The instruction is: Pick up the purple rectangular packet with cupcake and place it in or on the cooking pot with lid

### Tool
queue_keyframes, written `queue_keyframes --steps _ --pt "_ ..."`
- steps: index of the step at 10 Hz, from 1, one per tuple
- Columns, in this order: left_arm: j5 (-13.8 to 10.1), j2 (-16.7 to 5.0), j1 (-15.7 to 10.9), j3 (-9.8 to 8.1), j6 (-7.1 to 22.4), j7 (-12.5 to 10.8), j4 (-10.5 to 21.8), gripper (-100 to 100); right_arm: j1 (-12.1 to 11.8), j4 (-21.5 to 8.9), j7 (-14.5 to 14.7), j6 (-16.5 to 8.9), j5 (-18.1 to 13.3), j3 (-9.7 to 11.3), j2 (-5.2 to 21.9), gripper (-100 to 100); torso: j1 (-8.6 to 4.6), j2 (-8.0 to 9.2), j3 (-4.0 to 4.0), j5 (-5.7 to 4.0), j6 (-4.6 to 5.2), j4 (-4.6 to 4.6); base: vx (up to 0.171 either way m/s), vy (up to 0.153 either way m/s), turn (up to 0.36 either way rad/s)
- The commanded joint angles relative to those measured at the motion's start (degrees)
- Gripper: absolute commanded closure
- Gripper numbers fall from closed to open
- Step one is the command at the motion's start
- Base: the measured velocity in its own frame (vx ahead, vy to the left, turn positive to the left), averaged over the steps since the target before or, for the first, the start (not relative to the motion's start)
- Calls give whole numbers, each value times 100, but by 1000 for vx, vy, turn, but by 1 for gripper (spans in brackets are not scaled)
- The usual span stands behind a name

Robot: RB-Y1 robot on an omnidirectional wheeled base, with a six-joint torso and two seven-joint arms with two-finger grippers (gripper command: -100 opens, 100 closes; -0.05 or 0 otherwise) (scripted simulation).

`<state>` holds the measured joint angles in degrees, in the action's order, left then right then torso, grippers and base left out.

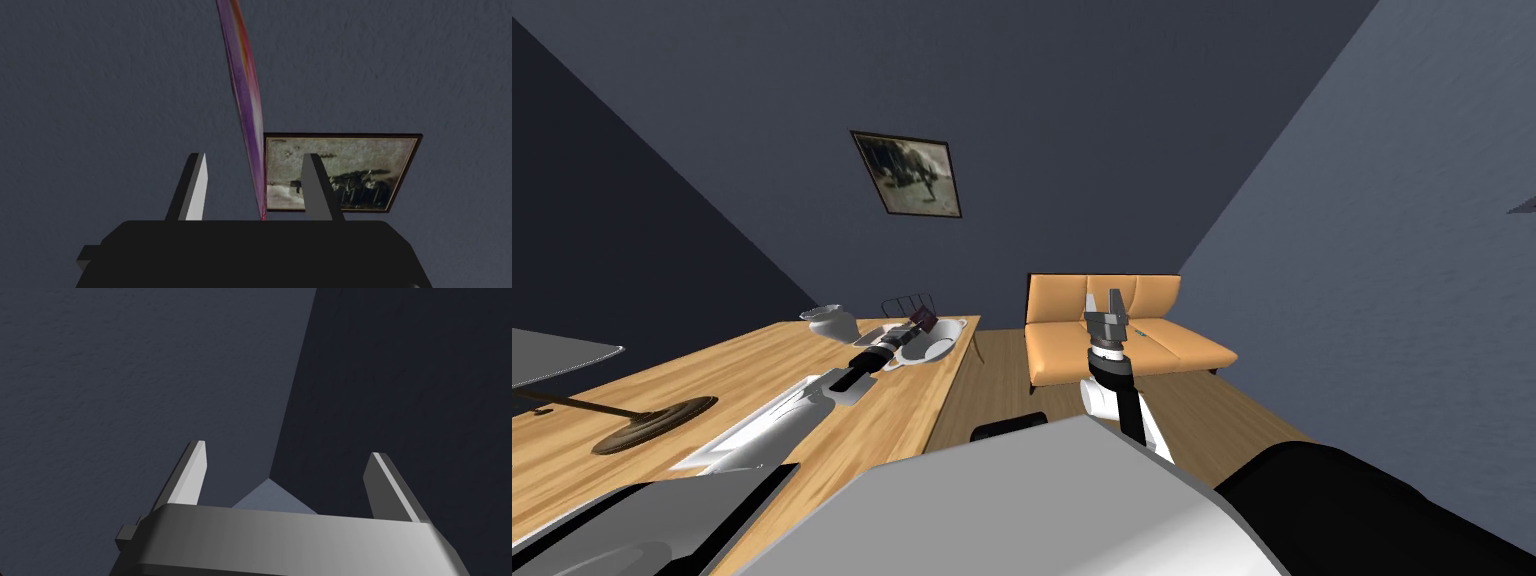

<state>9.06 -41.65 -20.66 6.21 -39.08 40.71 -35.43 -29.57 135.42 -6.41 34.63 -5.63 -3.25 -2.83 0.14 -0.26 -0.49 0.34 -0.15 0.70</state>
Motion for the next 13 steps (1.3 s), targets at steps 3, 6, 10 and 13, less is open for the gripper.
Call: queue_keyframes --steps 3,6,10,13 --pt "0 0 0 0 0 0 0 -100 0 0 0 0 0 0 0 0 -1 16 10 -1 0 -4 3 0 0" --pt "232 -82 45 -140 -163 -217 -37 -100 1 0 0 0 0 0 0 0 -2 20 12 -1 0 -5 19 -13 43" --pt "854 -328 182 -561 -641 -816 -147 -100 -1 0 0 0 0 1 -1 0 -40 -11 -6 -9 -2 2 109 -104 155" --pt "1314 -492 273 -842 -961 -1249 -221 -100 -1 0 0 0 0 0 -1 0 -28 -15 -8 -7 -1 3 99 -82 132"
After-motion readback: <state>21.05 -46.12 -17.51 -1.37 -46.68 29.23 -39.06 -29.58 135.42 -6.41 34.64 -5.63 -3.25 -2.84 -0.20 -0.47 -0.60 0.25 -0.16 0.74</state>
